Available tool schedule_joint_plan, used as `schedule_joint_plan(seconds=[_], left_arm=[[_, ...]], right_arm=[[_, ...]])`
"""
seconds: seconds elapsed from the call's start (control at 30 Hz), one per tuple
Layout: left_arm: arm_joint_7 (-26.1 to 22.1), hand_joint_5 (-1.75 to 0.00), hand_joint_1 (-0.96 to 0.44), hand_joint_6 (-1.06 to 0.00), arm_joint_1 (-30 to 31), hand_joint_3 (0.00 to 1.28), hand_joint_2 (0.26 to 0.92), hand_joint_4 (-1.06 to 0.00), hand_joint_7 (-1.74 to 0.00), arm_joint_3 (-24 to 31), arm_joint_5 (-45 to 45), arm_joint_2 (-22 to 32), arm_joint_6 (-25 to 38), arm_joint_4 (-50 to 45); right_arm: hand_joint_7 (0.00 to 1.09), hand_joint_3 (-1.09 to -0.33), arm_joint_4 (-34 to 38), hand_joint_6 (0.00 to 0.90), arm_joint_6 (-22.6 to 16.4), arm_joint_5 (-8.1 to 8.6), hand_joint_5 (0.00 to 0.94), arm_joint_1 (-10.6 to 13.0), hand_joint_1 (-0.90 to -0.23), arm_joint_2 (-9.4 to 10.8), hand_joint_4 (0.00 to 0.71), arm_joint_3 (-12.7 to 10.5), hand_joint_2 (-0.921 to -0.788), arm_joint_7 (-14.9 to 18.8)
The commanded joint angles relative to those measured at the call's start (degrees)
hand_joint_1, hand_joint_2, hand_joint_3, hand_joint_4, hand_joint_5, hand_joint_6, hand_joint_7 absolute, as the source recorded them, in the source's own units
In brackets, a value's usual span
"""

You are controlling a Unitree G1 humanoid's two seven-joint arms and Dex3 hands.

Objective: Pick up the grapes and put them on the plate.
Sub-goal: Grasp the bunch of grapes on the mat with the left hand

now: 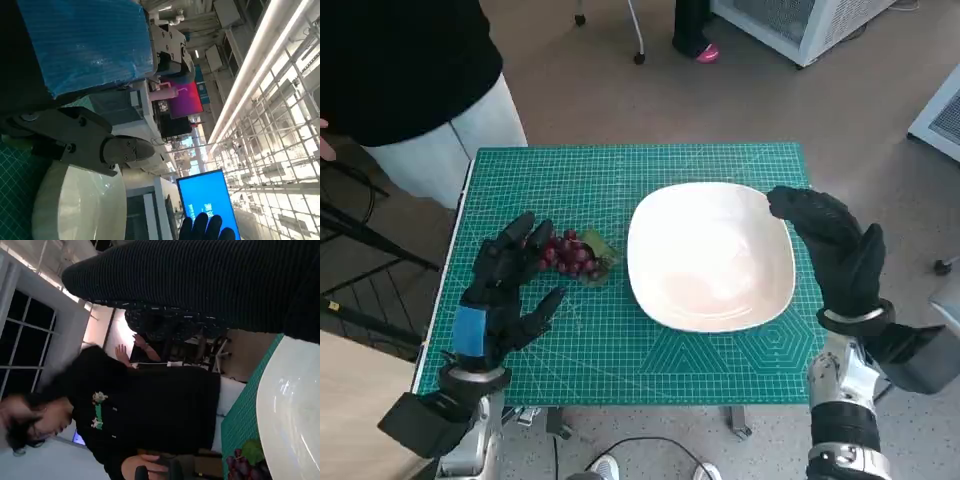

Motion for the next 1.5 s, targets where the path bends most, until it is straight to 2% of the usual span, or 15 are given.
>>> schedule_joint_plan(seconds=[0.03, 0.67, 0.8, 0.9, 1.13, 1.33, 1.5], left_arm=[[0.1, 0.00, -0.22, -0.22, 0.1, 0.31, 0.921, -0.42, -0.46, 0.3, 0.2, 0.2, -0.8, 0.5], [0.0, 0.00, -0.22, -0.22, -0.2, 0.31, 0.921, -0.42, -0.46, 0.4, 0.5, 1.0, 0.4, -0.5], [0.6, 0.00, -0.24, -0.21, -1.1, 0.28, 0.921, -0.39, -0.45, 0.5, 2.6, 2.8, 2.3, -2.1], [2.1, 0.00, -0.25, -0.20, -2.0, 0.22, 0.921, -0.36, -0.42, 1.3, 8.2, 6.1, 4.1, -3.6], [6.4, 0.00, -0.34, -0.20, -3.8, 0.05, 0.906, -0.25, -0.24, 2.4, 25.4, 14.0, 11.5, -9.8], [5.5, 0.00, -0.41, -0.25, -4.9, 0.01, 0.868, -0.19, -0.12, 1.5, 29.2, 16.9, 19.1, -13.7], [2.5, 0.00, -0.38, -0.29, -6.7, 0.00, 0.838, -0.16, -0.06, -0.3, 32.4, 19.1, 28.7, -17.1]], right_arm=[[0.00, -0.504, 0.1, 0.504, 0.7, -0.15, 0.001, 1.1, -0.393, 0.5, 0.544, 0.1, -0.921, -0.4], [0.00, -0.506, -0.1, 0.505, 1.1, -0.19, 0.001, 1.2, -0.388, 0.5, 0.542, 0.2, -0.921, -0.8], [0.00, -0.506, -0.1, 0.505, 1.0, -0.25, 0.001, 1.1, -0.389, 0.6, 0.541, 0.2, -0.921, -0.8], [0.00, -0.507, 0.0, 0.506, 1.0, -0.32, 0.000, 1.1, -0.390, 0.6, 0.541, 0.3, -0.921, -0.9], [0.00, -0.508, -0.3, 0.508, 1.0, -0.62, 0.000, 1.1, -0.392, 0.8, 0.541, 0.4, -0.921, -1.3], [0.00, -0.507, -0.7, 0.509, 0.9, -0.84, 0.001, 1.2, -0.394, 1.0, 0.542, 0.7, -0.921, -1.8], [0.00, -0.504, -1.0, 0.512, 0.8, -0.95, 0.002, 1.3, -0.392, 1.1, 0.544, 0.9, -0.921, -2.2]])
